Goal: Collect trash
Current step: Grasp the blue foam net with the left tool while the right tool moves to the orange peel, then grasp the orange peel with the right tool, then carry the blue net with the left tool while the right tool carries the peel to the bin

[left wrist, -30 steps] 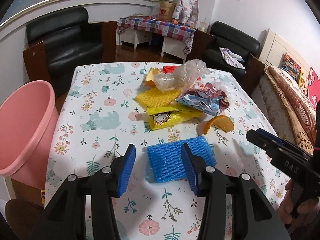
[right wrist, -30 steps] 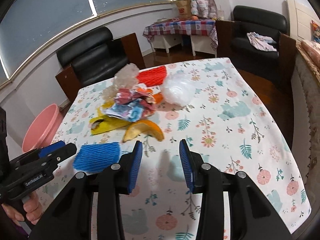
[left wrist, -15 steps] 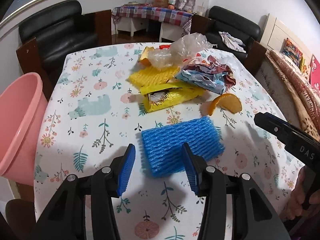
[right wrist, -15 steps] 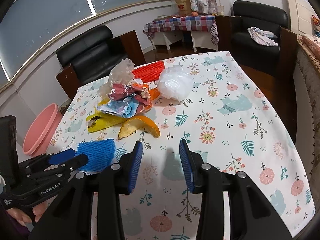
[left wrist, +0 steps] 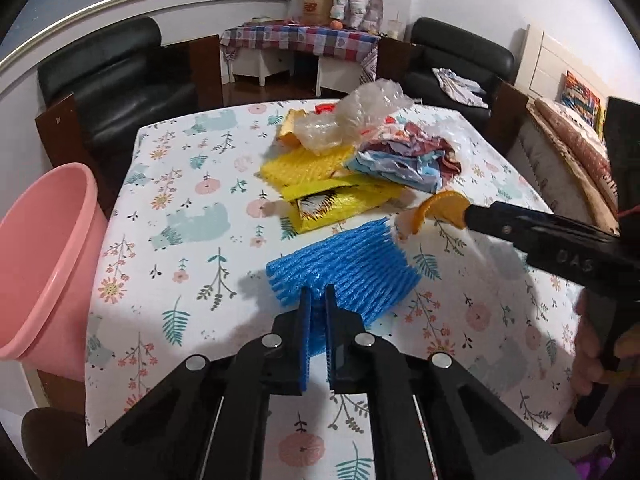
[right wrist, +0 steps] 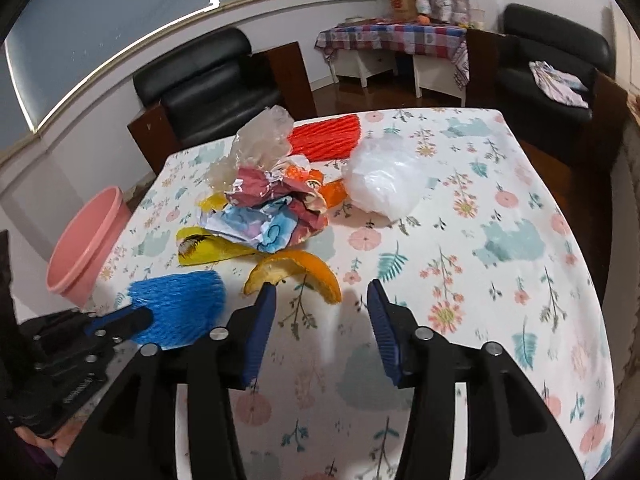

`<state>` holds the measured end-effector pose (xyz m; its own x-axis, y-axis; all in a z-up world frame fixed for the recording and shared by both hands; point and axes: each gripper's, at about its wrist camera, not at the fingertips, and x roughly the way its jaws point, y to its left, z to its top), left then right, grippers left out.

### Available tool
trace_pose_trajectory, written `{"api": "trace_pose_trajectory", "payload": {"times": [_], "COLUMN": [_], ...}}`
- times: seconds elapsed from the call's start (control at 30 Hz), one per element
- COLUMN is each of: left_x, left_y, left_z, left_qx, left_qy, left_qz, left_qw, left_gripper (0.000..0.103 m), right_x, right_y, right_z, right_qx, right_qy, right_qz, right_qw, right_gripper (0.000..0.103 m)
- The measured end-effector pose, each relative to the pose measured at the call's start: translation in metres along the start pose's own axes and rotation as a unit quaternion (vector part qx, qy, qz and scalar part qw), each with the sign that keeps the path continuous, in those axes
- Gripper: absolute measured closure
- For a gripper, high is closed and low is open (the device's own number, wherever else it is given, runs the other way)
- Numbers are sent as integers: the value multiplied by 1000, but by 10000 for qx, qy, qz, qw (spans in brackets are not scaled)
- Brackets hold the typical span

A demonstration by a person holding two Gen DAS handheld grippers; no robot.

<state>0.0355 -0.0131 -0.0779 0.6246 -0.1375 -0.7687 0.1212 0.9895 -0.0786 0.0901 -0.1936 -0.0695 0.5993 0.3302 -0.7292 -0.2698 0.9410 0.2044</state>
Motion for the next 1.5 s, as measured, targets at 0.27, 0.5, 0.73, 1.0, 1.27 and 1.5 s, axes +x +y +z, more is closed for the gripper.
{"api": "trace_pose_trajectory", "payload": {"times": [0.27, 0.5, 0.73, 1.0, 1.27, 1.5], "left_x": [-4, -8, -20, -39, -57, -69], "left_y": [-1, -8, -7, 1, 16, 38], "left_z": [2, 2, 6, 8, 6, 2], "left_qx": [-16, 62, 4, -129, -288, -523], "left_qy": [-34, -61, -215, -455, -672, -803], "left_qz": [-66, -72, -45, 32, 108, 152], "left_qw": [10000, 9999, 9998, 9989, 9973, 9953], "left_gripper": [98, 98, 98, 98, 98, 98], "right_x": [22, 25, -1, -33, -53, -61], "right_y": [-4, -13, -13, -8, 7, 25], "right_z": [8, 6, -6, -11, -9, -5], "right_qx": [315, 623, 675, 678, 579, 445], "right_qy": [450, 528, 316, 47, -196, -392], "right_qz": [184, 266, 379, 412, 452, 502], "right_qw": [9983, 9963, 9965, 9968, 9971, 9970], "right_gripper": [56, 96, 97, 97, 97, 97]}}
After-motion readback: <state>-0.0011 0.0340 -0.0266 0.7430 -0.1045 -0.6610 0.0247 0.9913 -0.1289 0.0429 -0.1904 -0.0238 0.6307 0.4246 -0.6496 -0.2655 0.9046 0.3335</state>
